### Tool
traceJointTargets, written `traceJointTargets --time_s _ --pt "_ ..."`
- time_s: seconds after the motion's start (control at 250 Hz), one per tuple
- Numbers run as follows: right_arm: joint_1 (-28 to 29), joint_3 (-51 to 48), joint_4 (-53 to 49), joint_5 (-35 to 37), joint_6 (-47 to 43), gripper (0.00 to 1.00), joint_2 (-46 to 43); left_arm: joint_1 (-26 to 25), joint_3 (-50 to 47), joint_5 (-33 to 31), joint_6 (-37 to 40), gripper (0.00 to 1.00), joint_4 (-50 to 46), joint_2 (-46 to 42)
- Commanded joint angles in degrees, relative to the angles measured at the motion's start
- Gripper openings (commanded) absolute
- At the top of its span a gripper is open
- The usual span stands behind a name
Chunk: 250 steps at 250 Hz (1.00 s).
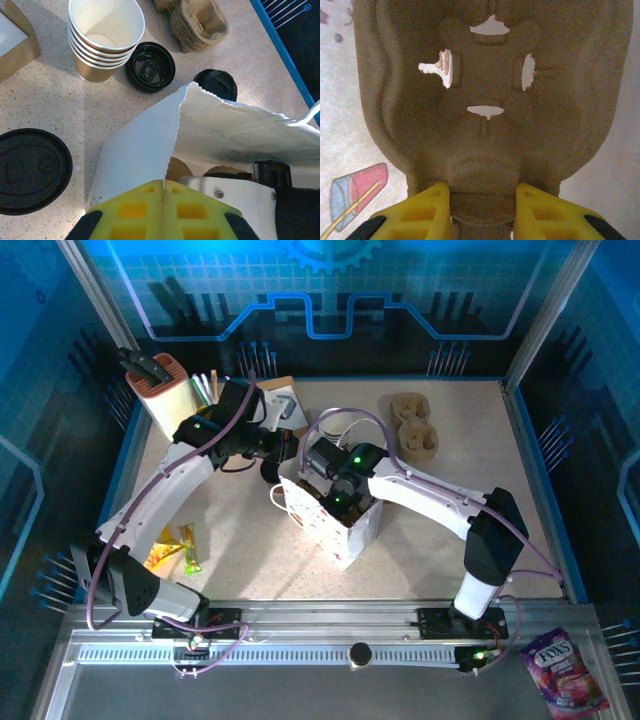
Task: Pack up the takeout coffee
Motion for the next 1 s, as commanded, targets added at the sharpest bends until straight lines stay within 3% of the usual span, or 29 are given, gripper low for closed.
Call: traceJointTargets --time_s 0.0,0.995 --pt "0.80 -1.21 0.80 -1.87 0.55 0.30 1.71 0.22 -0.39 1.62 1.72 0.00 -0.37 -1.60" --pt "0.76 -8.41 9.75 -0.75 1.35 0.42 8.00 0.27 -0.73 1.55 1.82 0.00 -0.11 -1.52"
